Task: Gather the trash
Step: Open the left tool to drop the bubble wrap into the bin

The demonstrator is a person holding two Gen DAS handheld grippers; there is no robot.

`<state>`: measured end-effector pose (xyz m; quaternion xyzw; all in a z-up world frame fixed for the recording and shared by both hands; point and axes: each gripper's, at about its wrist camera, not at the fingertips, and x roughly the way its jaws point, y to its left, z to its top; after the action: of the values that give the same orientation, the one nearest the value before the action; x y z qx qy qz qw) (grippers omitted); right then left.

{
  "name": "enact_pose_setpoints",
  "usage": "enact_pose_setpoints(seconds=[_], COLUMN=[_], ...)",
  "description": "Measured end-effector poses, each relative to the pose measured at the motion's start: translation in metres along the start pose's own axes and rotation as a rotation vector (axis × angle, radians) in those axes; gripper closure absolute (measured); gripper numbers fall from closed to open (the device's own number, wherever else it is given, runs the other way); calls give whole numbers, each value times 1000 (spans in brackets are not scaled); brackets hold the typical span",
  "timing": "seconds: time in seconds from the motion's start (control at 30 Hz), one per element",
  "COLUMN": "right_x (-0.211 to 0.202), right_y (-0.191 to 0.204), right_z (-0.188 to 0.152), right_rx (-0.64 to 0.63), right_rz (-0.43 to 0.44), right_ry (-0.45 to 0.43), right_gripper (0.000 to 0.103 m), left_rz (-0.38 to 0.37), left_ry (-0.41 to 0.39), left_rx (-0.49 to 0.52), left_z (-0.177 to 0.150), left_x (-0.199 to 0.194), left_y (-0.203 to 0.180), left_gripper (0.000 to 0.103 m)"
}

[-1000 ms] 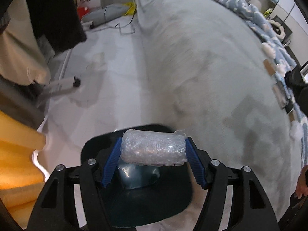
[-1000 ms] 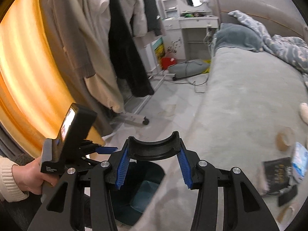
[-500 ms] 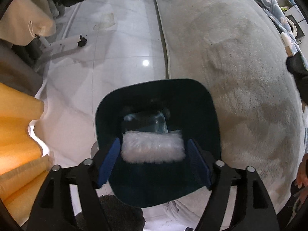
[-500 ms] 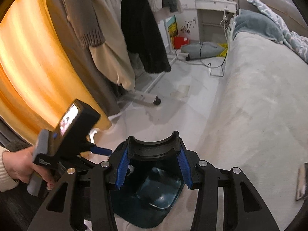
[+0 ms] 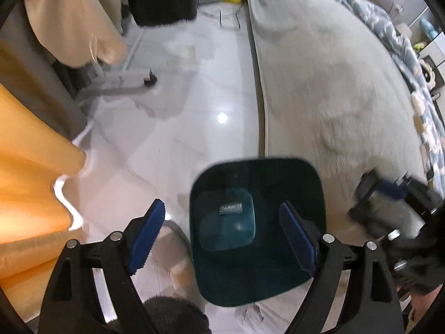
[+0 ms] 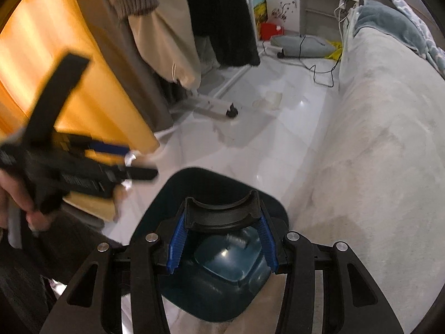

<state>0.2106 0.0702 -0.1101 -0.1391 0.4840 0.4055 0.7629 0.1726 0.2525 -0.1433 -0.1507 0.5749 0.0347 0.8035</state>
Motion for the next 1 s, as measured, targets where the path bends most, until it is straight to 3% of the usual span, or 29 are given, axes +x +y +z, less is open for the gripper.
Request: enact_pose_setpoints(seconds=[0.3, 0.5, 0.6, 0.63, 0.67, 0.7, 1.0], right_x=[25, 35, 37, 37, 36, 34, 3], right_y=[15, 23, 29, 31, 34, 35, 27], right_z=[-13, -18, -22, -22, -23, -24, -24], right_rx=[-61, -89, -109, -118, -128, -135, -122], right_rz=[-21, -23, -12, -8, -2, 4, 39], right_ry=[115, 170, 200, 205, 208, 207, 115], right_gripper=[55, 54, 48, 38, 30, 28, 24], left_rz=[-77, -82, -108, -122, -131, -137, -170], left_ry=[-249, -396, -447, -461, -475, -484, -570], left_rx=[8, 32, 23, 17, 14, 13, 28], left_z=[20, 28, 29, 30, 31, 31, 36], left_x=[-53, -81, -90, -93, -95, -97, -113], left_y=[-9, -22, -25, -26, -28, -29, -60], left_gripper=[21, 22, 22, 22, 22, 22, 22])
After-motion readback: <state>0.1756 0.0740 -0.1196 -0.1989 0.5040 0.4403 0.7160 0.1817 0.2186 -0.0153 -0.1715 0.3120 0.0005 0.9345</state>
